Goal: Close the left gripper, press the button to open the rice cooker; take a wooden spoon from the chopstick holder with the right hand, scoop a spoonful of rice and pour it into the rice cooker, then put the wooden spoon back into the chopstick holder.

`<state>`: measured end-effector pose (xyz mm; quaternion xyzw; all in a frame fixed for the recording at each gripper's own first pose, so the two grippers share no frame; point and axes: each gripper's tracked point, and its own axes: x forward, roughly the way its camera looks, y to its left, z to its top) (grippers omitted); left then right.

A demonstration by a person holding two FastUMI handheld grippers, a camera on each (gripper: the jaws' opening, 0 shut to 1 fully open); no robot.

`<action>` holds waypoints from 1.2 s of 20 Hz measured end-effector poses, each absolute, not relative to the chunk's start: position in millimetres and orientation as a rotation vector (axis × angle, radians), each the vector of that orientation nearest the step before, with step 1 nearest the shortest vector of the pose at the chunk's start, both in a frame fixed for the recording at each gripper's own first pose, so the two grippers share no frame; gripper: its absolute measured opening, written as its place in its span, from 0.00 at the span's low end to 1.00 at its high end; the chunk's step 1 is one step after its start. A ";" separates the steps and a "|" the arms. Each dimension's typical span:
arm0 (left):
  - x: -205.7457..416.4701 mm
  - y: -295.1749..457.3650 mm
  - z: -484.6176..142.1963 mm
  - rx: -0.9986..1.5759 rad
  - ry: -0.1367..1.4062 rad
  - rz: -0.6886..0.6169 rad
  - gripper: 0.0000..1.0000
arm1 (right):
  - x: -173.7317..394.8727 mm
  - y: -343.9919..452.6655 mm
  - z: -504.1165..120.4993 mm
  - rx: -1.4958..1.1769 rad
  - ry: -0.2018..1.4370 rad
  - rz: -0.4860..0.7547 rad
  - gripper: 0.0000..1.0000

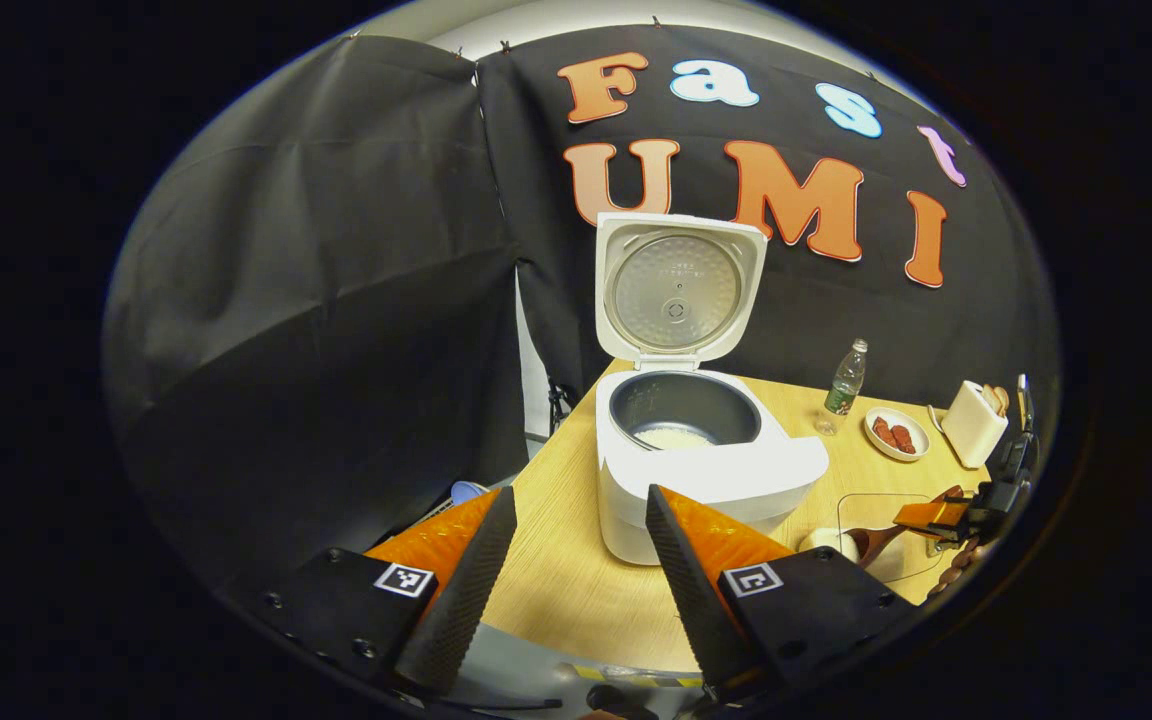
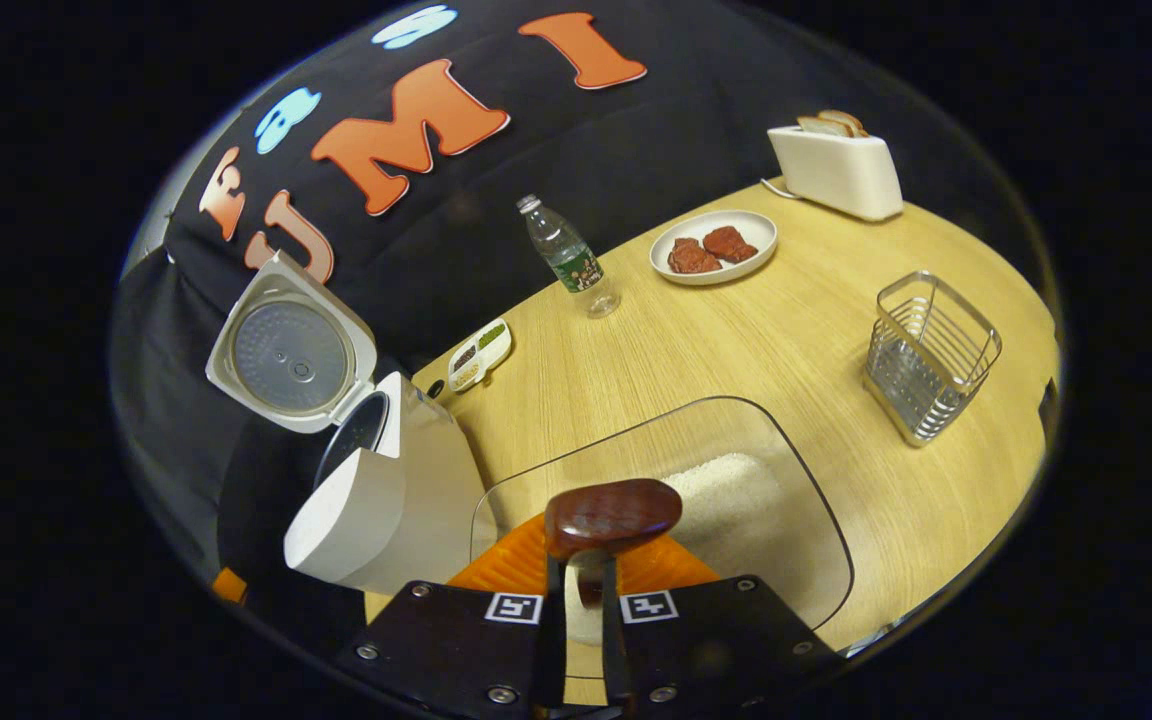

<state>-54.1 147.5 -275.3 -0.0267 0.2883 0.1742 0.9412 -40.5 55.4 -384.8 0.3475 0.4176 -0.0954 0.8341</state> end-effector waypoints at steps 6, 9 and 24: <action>-63.1 151.5 -277.1 -0.068 0.600 0.397 0.89 | -38.1 61.3 -390.7 0.933 0.922 -0.140 0.14; -63.4 146.0 -275.0 -0.063 0.602 0.401 0.90 | -39.8 62.3 -390.1 1.014 0.927 -0.099 0.14; -42.9 88.6 -257.2 -0.053 0.563 0.378 0.89 | -40.9 -2.8 -375.4 1.255 0.828 -0.010 0.14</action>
